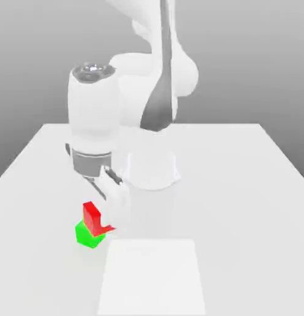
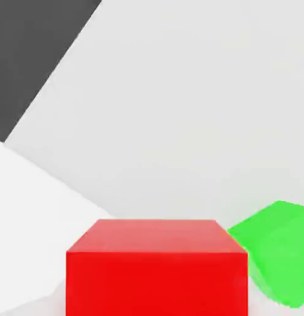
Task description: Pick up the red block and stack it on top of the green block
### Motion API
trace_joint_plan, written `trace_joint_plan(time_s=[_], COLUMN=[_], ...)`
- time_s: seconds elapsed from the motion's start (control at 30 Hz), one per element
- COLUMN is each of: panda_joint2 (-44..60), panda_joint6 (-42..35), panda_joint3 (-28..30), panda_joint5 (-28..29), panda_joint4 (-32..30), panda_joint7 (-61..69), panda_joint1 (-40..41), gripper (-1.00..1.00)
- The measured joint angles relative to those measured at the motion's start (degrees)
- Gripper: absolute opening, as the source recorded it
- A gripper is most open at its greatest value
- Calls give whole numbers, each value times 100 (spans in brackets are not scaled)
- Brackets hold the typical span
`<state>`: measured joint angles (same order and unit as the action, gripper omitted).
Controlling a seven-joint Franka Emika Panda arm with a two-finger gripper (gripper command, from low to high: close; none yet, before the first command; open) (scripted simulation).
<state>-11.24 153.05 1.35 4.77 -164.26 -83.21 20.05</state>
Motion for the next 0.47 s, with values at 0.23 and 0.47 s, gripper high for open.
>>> trace_joint_plan(time_s=[0.23,0.47], panda_joint2=[142,1064], panda_joint6=[730,1618], panda_joint3=[578,603], panda_joint5=[-149,-454], panda_joint4=[-581,-553], panda_joint7=[908,1121], panda_joint1=[127,-12], gripper=[-100,100])
